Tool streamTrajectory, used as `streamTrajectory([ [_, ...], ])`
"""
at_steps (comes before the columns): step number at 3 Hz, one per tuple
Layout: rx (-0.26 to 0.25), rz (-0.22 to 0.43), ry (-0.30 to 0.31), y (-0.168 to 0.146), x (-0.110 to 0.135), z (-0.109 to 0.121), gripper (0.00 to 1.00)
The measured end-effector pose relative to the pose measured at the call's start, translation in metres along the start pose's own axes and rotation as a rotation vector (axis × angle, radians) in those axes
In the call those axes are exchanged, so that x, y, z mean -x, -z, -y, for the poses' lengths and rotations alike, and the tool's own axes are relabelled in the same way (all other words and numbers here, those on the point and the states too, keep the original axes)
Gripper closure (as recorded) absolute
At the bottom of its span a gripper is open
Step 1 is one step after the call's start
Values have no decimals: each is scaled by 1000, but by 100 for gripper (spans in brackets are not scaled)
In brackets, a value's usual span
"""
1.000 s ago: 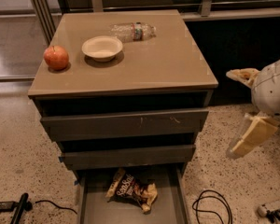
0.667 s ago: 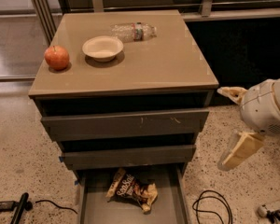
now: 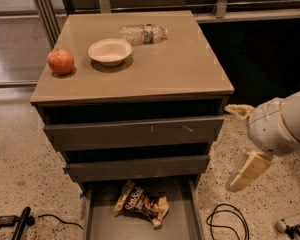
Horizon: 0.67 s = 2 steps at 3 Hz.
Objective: Pick brown chip bag from bottom drawer and place on counter
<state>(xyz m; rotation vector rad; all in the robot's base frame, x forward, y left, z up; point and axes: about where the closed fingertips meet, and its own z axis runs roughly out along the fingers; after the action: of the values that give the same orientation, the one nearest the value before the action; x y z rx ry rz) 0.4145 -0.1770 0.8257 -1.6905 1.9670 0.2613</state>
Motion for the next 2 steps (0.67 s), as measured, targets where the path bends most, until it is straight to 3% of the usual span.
streamTrajectory([
  [1,84,36,-6,-58,-7,-21,0],
  [2,122,30,2,-96,-16,-37,0],
])
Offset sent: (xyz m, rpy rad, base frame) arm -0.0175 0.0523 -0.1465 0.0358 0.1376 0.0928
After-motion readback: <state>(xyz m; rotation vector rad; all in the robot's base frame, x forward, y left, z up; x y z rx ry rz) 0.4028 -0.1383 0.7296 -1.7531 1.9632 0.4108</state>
